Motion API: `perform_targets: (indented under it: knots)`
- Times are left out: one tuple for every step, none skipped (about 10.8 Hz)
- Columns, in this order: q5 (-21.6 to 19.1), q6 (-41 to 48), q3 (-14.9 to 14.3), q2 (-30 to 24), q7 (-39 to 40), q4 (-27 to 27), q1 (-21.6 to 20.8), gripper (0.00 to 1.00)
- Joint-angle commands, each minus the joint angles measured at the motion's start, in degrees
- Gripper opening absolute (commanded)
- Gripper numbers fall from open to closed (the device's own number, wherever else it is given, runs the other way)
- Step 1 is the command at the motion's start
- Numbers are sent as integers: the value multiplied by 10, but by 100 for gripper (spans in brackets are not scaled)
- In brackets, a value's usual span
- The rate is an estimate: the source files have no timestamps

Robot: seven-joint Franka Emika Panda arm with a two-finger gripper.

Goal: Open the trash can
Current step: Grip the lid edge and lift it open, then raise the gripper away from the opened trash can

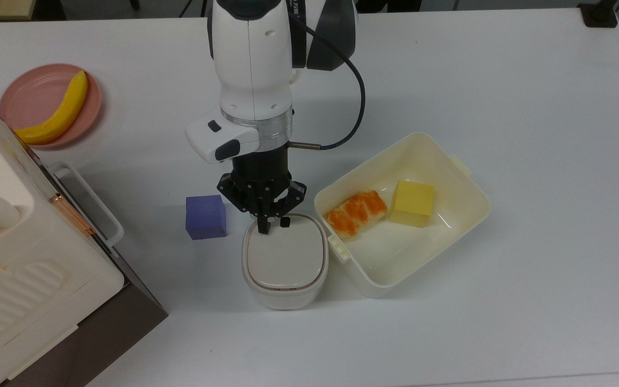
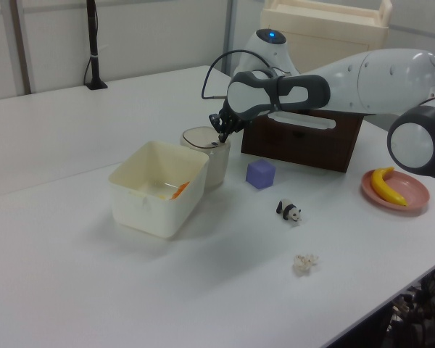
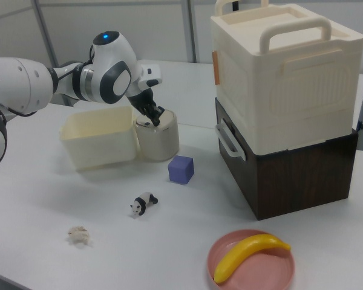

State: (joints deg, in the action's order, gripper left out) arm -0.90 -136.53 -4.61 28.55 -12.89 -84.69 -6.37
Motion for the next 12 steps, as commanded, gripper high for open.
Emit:
perform_targets:
  knots:
    - [0,19,-1,-55,-16,-8,8,0]
    - [-7,73,-1,-73,-10,-7,11,0]
    - [-11,116,-1,-89,3,-8,13,0]
    - [-13,162,-1,-101,16,-8,14,3]
    - [-13,215,-1,-113,31,-8,16,18]
    - [-13,257,-1,-125,48,-8,18,51]
    - [-12,295,-2,-133,51,-8,20,76]
    - [-11,319,-2,-140,52,-9,21,100]
    - [-5,338,-2,-141,54,-8,21,100]
    - [-4,357,-2,-147,73,-10,21,100]
    - [-4,386,-2,-154,115,-12,23,100]
    - [-5,424,-2,-164,172,-12,31,100]
